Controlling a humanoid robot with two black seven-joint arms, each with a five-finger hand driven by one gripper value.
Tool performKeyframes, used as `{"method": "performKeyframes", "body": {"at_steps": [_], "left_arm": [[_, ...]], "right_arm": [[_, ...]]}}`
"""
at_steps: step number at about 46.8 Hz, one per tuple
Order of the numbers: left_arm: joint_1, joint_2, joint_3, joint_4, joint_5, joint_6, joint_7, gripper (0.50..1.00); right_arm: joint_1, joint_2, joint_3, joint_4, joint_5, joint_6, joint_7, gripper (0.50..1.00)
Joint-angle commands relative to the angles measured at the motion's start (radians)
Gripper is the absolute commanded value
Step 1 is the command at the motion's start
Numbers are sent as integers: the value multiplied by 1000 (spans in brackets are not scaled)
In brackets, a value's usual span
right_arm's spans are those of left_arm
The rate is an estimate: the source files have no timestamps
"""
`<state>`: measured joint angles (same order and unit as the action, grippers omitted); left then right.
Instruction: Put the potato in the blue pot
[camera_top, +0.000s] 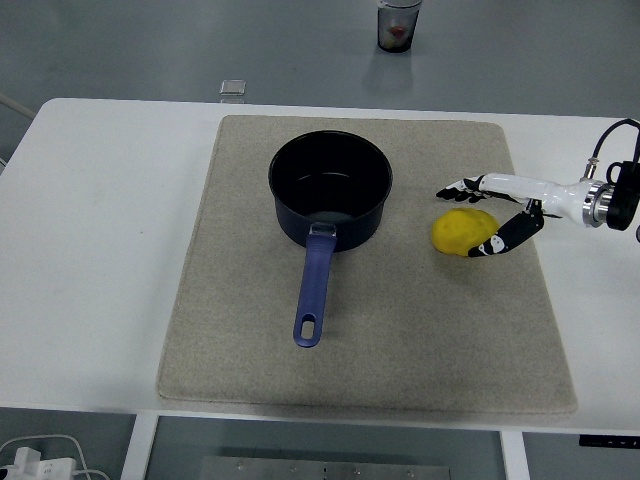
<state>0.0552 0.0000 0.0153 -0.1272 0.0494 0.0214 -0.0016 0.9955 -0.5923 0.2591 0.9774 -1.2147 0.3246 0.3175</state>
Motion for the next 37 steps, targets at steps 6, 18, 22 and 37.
{"method": "performKeyframes", "body": {"at_steps": [6,18,22,37], "left_arm": [[0,0,0,0,0,0,0,996],[0,0,0,0,0,0,0,996],[0,0,0,0,0,0,0,996],[0,0,0,0,0,-1,0,996]], "right_arm": [[-3,2,-1,0,-11,-18,0,924],[-5,3,-6,0,-16,-35,0,862],[-6,3,-6,-2,-16,-44,0,783],[-5,3,-9,-2,-16,-55,0,631]]}}
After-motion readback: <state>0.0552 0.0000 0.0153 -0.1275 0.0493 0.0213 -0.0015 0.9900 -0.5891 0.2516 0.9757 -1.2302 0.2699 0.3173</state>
